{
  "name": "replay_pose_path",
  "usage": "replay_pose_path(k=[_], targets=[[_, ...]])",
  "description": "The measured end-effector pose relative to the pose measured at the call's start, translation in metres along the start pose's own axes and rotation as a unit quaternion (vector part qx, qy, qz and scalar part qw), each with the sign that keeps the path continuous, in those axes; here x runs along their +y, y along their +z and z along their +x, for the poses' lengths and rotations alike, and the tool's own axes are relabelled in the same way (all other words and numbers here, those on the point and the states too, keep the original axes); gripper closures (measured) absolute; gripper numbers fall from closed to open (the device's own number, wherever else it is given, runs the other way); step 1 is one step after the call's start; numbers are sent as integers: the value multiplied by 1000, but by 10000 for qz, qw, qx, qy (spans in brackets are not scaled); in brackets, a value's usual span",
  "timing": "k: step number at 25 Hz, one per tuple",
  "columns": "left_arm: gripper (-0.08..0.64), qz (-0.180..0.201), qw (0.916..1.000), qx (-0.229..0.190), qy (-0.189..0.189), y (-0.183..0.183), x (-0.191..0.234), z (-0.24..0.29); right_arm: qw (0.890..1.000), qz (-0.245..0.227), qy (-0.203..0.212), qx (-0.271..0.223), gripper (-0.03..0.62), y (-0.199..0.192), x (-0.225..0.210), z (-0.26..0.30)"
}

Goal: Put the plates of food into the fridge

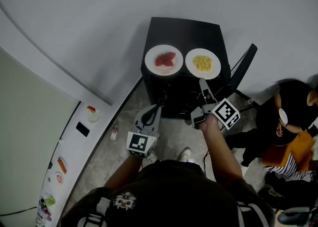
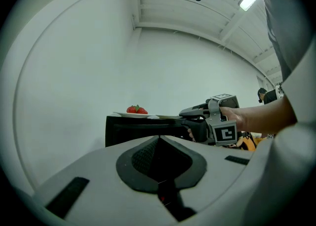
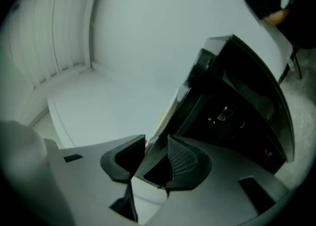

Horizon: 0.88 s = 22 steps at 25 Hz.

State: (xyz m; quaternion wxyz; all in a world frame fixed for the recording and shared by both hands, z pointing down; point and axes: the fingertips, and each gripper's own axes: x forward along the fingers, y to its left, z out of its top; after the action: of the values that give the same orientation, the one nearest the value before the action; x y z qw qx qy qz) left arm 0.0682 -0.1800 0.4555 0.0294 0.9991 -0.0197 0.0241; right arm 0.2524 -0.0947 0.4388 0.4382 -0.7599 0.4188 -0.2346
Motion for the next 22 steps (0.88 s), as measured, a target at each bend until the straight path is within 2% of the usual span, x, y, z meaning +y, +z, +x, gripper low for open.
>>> replay_pose_path(k=[3,6,11,15,18,20,22], targets=[[538,14,10000,4,7,-1,-1,1,9971,741,183,-61,440,3,-6,3],[537,-46,9999,21,106,-1,6,0,9936,1101,241,-96,440,8,-8,5],[538,-25,9997,35,237,-3,18,-2,9880,1526,189,-168,443,15,-10,12],[538,-18,9995,146,289,-8,21,-5,9806,1944,177,-191,482,15,-13,15],[537,-51,9994,45,331,-2,23,-4,9783,2052,224,-192,520,15,-12,16],[538,23,9994,111,326,-4,26,-5,9774,2093,251,-179,522,14,-12,16],[537,-65,9994,100,316,2,26,-5,9764,2139,265,-163,526,13,-12,17]])
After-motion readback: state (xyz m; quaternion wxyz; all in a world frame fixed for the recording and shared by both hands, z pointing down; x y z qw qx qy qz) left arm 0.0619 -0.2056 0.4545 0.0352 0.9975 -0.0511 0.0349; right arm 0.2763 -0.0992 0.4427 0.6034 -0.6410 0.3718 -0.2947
